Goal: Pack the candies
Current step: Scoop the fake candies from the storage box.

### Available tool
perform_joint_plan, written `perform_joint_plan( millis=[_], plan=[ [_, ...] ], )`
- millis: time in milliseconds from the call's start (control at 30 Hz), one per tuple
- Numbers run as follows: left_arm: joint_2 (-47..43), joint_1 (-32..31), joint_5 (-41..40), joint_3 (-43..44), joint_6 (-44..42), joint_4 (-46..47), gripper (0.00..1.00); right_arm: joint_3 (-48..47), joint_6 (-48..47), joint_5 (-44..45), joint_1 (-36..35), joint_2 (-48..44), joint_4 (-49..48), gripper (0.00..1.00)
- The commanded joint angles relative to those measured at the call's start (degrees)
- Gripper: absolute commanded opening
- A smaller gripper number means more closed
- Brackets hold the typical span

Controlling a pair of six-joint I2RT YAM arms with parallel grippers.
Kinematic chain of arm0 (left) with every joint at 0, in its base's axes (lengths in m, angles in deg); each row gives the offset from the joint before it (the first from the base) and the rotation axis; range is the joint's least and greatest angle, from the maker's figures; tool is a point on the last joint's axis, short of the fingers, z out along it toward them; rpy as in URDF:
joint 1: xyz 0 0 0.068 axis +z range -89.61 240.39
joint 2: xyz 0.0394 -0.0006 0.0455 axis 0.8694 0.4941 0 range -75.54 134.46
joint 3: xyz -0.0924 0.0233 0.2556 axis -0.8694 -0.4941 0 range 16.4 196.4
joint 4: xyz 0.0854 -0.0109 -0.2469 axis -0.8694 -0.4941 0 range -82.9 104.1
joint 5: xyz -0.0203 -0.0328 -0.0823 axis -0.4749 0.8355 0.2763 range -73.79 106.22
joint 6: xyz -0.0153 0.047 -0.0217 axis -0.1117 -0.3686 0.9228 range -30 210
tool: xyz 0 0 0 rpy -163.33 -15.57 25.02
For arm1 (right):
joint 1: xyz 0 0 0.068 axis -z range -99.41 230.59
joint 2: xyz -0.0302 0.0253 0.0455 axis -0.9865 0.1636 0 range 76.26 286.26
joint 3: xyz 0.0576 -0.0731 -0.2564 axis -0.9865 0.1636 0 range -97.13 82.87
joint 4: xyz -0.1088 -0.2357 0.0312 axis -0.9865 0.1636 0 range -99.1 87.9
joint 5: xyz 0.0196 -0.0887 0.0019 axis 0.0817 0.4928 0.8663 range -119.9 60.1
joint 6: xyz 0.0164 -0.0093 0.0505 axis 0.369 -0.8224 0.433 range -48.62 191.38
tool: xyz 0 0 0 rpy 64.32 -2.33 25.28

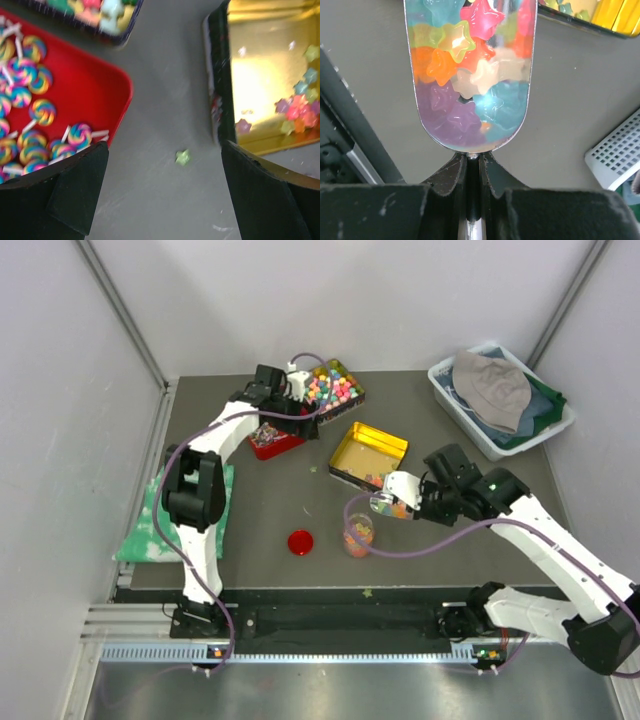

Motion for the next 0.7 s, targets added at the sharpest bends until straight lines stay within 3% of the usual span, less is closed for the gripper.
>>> perform_joint_plan(
  millis=[0, 233, 667],
  plan=[
    [-5.92, 1.83, 2.13, -3.84, -3.83, -1.72, 0.99, -4.86, -2.74, 1.22, -2.65, -2.1, 4.61, 0.0],
    [-7.33, 3.68, 2.31, -2.27, -8.05, -9.46, 0.99, -6.0, -3.18, 4.37, -6.69, -1.58, 7.78, 0.0],
    [-12.26, 5.08, 2.31, -5.08, -8.76, -10.16, 0.99, -9.6, -5.29, 15.9, -14.95, 3.96, 9.27, 0.0]
  ],
)
